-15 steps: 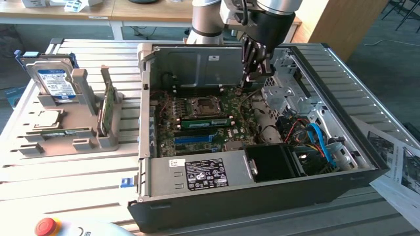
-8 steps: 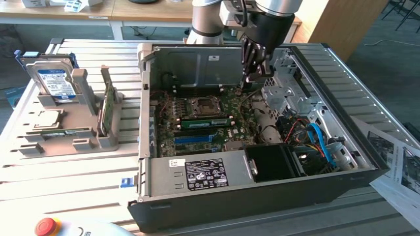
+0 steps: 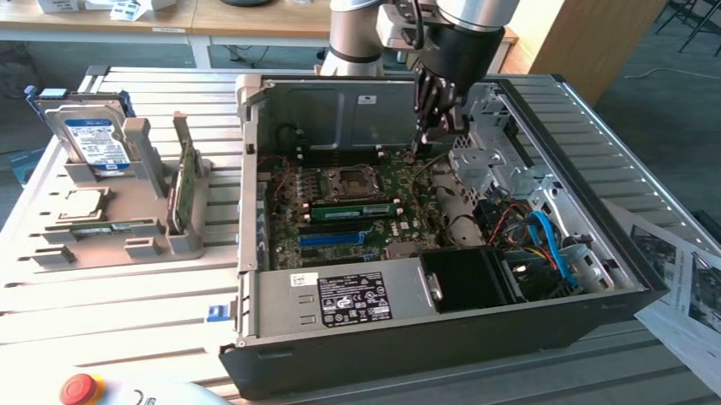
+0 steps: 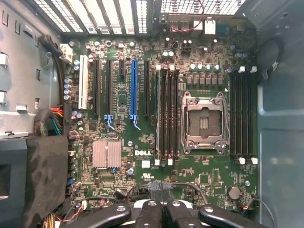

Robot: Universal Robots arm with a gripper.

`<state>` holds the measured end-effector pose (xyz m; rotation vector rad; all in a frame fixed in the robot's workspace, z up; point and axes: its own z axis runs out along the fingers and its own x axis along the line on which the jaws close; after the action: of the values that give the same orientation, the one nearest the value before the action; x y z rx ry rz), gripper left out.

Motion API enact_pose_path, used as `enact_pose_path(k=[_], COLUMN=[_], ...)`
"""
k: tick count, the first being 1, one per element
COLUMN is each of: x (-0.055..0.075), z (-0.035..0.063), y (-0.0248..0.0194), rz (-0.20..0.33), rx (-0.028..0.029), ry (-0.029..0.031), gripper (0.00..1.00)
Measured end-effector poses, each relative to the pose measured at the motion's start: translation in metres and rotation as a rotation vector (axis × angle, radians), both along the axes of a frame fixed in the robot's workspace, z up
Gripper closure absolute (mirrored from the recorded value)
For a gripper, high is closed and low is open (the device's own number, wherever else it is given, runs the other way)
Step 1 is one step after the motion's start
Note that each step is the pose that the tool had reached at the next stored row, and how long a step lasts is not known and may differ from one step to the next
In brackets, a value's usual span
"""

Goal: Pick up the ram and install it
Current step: 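Press down the ram until it locks into place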

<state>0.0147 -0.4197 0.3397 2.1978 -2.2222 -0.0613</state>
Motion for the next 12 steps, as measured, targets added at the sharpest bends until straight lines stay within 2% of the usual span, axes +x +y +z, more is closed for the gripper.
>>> enact_pose_path(k=[12], x=[0.0000], z=[-0.0033], y=[0.0000], rz=[0.000], rx=[0.0001], ry=[0.0000], gripper=[0.89])
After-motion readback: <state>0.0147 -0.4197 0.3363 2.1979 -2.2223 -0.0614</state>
